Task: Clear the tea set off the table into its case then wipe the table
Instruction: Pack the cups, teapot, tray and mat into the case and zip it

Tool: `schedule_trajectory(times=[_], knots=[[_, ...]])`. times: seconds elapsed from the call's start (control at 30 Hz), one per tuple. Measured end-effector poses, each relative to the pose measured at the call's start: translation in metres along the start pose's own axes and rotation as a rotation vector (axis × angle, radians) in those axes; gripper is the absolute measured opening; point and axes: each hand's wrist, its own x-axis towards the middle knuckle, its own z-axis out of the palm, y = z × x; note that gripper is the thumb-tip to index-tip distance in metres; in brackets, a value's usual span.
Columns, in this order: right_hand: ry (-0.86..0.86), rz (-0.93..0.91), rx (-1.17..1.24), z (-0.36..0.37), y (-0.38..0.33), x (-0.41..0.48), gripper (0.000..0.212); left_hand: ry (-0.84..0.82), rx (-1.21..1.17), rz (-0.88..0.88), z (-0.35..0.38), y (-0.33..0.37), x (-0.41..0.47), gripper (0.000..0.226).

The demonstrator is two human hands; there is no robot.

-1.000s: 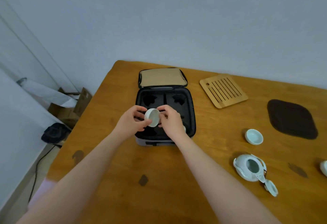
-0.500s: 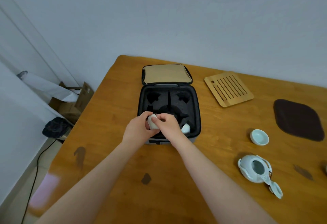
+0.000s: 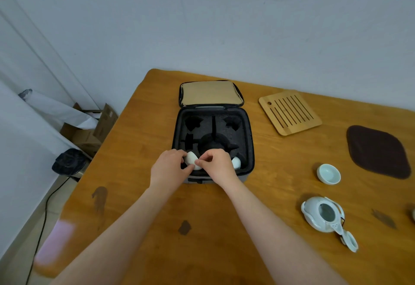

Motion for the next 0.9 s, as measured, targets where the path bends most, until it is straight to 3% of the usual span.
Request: schedule_trajectory(times=[0.6,0.73,0.9], knots=[[0.042,-0.022,-0.222,0.016,0.003,0.009,0.01,-0.059,0.206,-0.103,0.008,0.012,0.013,0.014],[0.039,-0.079,-0.133,-0.001,0.011,0.003,0.008,-0.089,0.168,-0.106,0.004,0.011,0.017,0.013],[0.24,0.017,0.105,-0.055,0.04,-0.01,0.006,0.034,0.077,-0.109,-0.001,0.017,0.019,0.012]])
